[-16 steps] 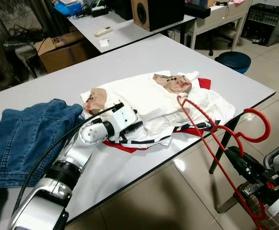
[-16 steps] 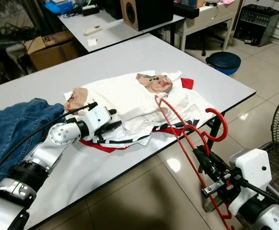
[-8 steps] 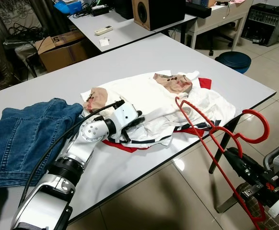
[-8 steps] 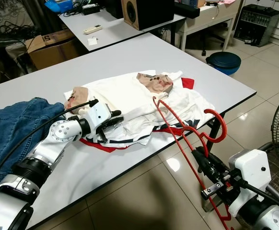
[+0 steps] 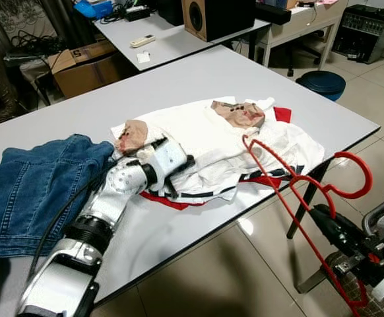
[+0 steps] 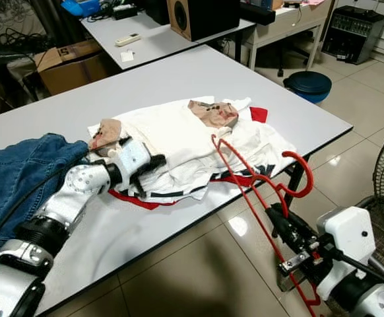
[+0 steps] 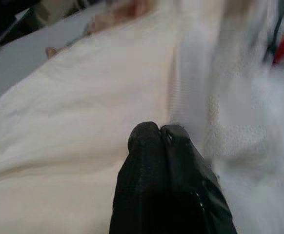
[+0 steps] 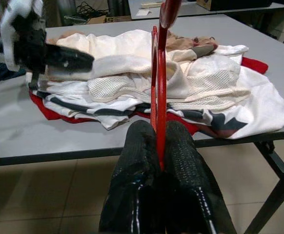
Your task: Hang hanger
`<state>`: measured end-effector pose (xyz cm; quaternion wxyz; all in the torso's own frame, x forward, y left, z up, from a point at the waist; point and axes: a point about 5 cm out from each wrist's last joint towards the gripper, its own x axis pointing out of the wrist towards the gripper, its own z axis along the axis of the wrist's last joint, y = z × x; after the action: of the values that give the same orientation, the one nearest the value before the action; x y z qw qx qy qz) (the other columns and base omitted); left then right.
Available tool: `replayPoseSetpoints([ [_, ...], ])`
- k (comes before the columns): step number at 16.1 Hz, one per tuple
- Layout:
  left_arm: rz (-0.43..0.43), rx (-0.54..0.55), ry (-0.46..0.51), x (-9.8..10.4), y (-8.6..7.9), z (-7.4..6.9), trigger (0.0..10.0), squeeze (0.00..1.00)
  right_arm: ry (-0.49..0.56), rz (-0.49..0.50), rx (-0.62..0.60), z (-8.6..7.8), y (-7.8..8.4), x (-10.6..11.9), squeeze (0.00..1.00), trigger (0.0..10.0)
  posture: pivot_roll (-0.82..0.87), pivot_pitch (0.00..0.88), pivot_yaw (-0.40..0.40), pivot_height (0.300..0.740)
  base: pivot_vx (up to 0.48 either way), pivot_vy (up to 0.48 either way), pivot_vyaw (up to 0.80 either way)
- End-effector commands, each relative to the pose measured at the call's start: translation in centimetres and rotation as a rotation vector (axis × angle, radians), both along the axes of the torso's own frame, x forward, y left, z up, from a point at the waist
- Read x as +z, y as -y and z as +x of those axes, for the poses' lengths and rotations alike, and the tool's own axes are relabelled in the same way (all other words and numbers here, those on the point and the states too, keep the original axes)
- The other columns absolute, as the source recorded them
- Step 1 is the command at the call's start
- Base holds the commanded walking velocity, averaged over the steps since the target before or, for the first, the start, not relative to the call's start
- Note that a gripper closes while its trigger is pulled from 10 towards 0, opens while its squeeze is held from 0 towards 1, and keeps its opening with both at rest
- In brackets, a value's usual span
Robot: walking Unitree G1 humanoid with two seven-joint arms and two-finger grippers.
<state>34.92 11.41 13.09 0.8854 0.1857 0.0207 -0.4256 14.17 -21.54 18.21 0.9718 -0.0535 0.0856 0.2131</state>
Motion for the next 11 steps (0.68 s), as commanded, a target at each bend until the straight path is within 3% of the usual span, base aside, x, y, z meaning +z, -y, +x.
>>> replayPoseSetpoints([
  [1, -0.182, -0.050, 0.014, 2.9, 0.0, 0.3, 0.0, 0.00, 0.027, 0.003, 0.016, 0.0, -0.1, 0.5, 0.00, 10.0, -0.23, 0.043, 0.136, 0.740, 0.000, 0.000, 0.00],
  [2, -0.250, -0.084, 0.008, 3.8, -0.1, 0.2, 0.0, 0.00, 0.027, 0.003, 0.017, 0.0, 0.0, 0.5, 0.00, 10.0, -0.23, 0.042, 0.136, 0.740, 0.000, 0.000, 0.00],
  [3, -0.248, -0.067, 0.019, 4.0, -0.4, 0.4, 0.0, 0.00, 0.027, 0.003, 0.018, 0.0, 0.0, 0.5, 0.00, 10.0, -0.23, 0.041, 0.136, 0.740, 0.000, 0.000, 0.00],
  [6, -0.144, 0.023, 0.040, 3.8, -1.4, 1.4, 0.0, 0.00, 0.024, 0.009, 0.033, 0.2, -0.2, 0.5, 0.00, 10.0, -0.22, 0.041, 0.134, 0.740, 0.000, 0.000, 0.00],
  [8, -0.148, 0.012, 0.029, 3.8, -1.5, 1.2, 0.0, 0.00, 0.023, 0.010, 0.033, 0.1, -0.2, 0.5, 0.00, 10.0, -0.22, 0.042, 0.135, 0.740, 0.000, 0.000, 0.00],
  [9, -0.198, -0.048, -0.041, 3.8, -1.2, 0.9, 10.0, 0.00, 0.020, 0.012, 0.033, 0.1, -0.2, 0.5, 0.00, 10.0, -0.22, 0.042, 0.135, 0.740, 0.000, 0.000, 0.00],
  [10, -0.173, -0.060, -0.040, 3.7, -1.2, 0.9, 10.0, 0.00, 0.014, 0.013, 0.038, 0.0, -0.2, 0.4, 0.00, 10.0, -0.22, 0.042, 0.137, 0.740, 0.000, 0.000, 0.00],
  [11, -0.157, -0.079, -0.052, 3.6, -1.3, 0.8, 10.0, 1.00, 0.010, 0.015, 0.041, -0.1, -0.2, 0.3, 0.00, 10.0, -0.22, 0.042, 0.138, 0.740, 0.000, 0.000, 0.00],
])
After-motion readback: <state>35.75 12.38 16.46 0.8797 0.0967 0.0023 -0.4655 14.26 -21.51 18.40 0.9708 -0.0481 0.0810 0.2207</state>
